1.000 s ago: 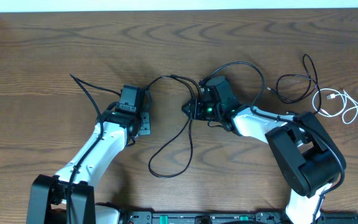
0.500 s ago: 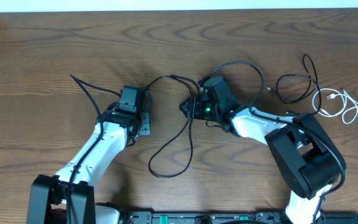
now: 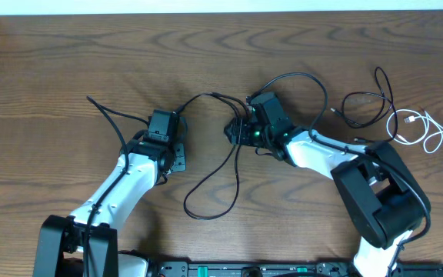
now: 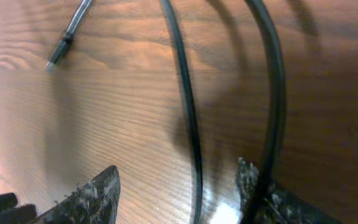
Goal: Untangle cables
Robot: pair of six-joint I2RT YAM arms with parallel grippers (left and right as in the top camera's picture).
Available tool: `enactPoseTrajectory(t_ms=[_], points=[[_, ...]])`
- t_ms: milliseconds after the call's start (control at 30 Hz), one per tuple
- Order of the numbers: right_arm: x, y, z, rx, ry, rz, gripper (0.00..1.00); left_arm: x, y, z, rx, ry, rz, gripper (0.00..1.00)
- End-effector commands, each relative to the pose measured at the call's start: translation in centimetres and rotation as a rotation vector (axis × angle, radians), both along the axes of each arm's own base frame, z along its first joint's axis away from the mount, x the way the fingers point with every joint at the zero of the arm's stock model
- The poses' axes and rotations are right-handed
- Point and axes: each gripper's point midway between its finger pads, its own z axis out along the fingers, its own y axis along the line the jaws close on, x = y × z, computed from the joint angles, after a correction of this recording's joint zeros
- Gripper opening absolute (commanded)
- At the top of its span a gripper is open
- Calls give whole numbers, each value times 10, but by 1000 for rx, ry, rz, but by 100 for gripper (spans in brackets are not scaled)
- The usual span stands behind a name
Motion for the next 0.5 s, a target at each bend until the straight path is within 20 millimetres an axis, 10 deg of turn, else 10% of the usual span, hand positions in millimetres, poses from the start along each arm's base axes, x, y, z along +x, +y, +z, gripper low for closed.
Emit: enactPoseTrajectory(t_ms=[0, 133, 233, 467], points=[[-28, -60, -63, -267, 143, -83, 61, -6, 7, -7, 23, 24, 20, 42], [-27, -59, -58, -294, 126, -36, 58, -6, 7, -7, 23, 24, 19, 42], [-29, -54, -58, -293, 120, -23, 36, -6, 7, -7, 23, 24, 20, 42], [-29, -44, -55, -291, 86, -5, 41, -6, 7, -7, 23, 24, 20, 42]])
